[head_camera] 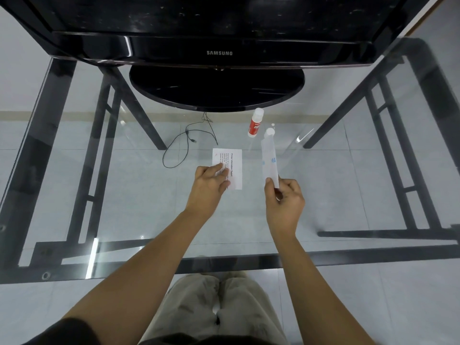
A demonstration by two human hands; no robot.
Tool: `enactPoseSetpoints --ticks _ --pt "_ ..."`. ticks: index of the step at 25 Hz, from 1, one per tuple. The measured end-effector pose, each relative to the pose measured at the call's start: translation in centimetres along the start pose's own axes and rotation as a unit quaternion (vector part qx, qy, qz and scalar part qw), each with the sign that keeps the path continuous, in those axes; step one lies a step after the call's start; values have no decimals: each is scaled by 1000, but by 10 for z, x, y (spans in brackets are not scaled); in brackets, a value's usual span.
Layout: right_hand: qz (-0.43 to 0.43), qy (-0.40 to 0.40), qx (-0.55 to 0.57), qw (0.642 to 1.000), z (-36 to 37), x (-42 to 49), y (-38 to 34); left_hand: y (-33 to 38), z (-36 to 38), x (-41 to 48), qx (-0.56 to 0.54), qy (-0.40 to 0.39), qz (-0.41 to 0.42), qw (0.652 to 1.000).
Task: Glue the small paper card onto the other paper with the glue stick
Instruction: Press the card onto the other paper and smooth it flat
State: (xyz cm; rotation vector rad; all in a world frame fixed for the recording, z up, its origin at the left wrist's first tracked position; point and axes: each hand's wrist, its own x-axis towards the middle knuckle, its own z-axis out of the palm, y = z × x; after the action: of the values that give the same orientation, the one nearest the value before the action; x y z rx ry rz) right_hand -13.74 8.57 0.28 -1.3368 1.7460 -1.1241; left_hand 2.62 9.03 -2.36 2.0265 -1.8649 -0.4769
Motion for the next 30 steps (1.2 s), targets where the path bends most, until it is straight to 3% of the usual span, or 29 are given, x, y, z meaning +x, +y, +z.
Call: enactPoseSetpoints --ticks 6,10,12,14,15,16,18,24,28,30 --pt "-17 3 1 1000 2 5 -2 3 2 0 -3 2 3 1000" --pt "-63 -9 -28 998 5 6 -2 7 -10 -1 -96 110 -16 989" --pt "-123 -25 -58 990 7 5 -4 8 -25 5 -232 128 -107 958" --pt "-165 -52 -86 981 10 4 -8 8 -45 14 -420 58 -208 881" --pt "-183 -65 -103 975 12 3 -10 8 -54 18 -485 21 -224 845" --pt "-201 -78 -122 969 15 2 -13 9 -61 20 -511 -8 -219 831" --pt "-235 -101 -154 954 21 0 -18 13 -68 21 -504 -34 -203 839" --pt "-288 -133 -209 925 38 -10 -31 17 -68 22 -477 22 -254 841" --pt "-274 -179 -81 941 36 -20 -36 3 -73 26 -507 10 -274 817" --pt "-169 -113 15 979 33 -17 -35 -7 -75 27 -553 -25 -279 785"
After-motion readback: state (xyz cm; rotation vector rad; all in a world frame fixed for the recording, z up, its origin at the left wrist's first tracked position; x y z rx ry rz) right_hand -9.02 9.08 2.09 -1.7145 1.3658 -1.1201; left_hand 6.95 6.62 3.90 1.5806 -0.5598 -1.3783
